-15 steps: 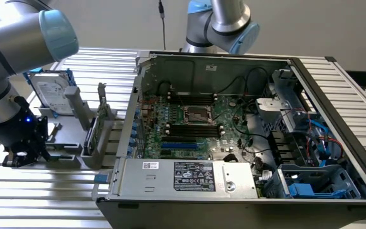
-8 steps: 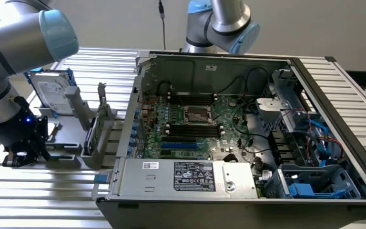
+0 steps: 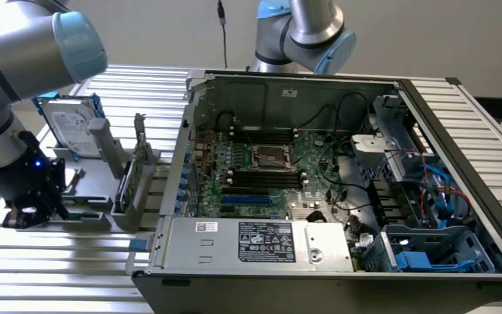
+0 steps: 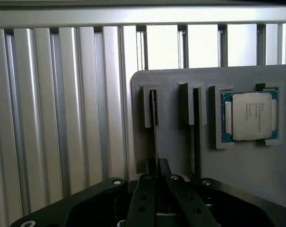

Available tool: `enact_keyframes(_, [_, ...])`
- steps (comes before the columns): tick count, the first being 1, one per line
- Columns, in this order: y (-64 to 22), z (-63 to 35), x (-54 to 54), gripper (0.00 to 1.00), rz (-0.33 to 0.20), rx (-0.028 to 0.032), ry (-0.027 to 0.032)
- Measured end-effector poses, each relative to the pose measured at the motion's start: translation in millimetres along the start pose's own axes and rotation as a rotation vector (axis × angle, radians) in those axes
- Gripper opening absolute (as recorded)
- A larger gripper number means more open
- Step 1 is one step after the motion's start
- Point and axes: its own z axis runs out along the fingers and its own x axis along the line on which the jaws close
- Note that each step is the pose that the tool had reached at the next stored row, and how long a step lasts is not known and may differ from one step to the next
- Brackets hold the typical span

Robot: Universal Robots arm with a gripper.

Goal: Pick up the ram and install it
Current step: 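Pick up the ram and move it above insertion slot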

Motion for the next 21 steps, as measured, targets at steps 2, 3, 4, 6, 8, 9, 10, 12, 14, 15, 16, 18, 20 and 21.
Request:
enact_keyframes(2, [0.0,-2.4,-0.2,0.13,0.000,0.0000,-0.0004])
enact_keyframes(3, [0.1,-3.9,-0.3,0.13,0.000,0.0000,-0.0005])
enact_keyframes(4, [0.1,-5.3,-0.3,0.13,0.000,0.0000,-0.0005])
enact_keyframes(6, [0.2,-8.4,-0.5,0.13,0.000,0.0000,-0.0006])
enact_keyframes(8, [0.3,-12.2,-0.8,0.13,0.000,-0.0001,-0.0006])
enact_keyframes(9, [0.3,-14.4,-0.9,0.13,0.000,-0.0001,-0.0007])
enact_keyframes(10, [0.3,-16.8,-1.1,0.13,0.000,-0.0002,-0.0007])
enact_keyframes(12, [0.3,-22.6,-1.4,0.13,0.000,-0.0008,-0.0007])
enact_keyframes(14, [0.1,-30.4,-1.9,0.13,0.000,-0.0018,-0.0007])
enact_keyframes(15, [0.0,-34.4,-2.1,0.13,0.000,-0.0023,-0.0008])
enact_keyframes(16, [-0.2,-39.0,-2.4,0.13,0.000,-0.0030,-0.0007])
enact_keyframes(18, [-0.7,-48.4,-3.0,0.13,0.000,-0.0038,-0.0007])
enact_keyframes(20, [-1.7,-57.4,-3.6,0.13,0.000,-0.0047,-0.0007])
enact_keyframes(21, [-2.4,-61.7,-4.0,0.13,0.000,-0.0051,-0.0008])
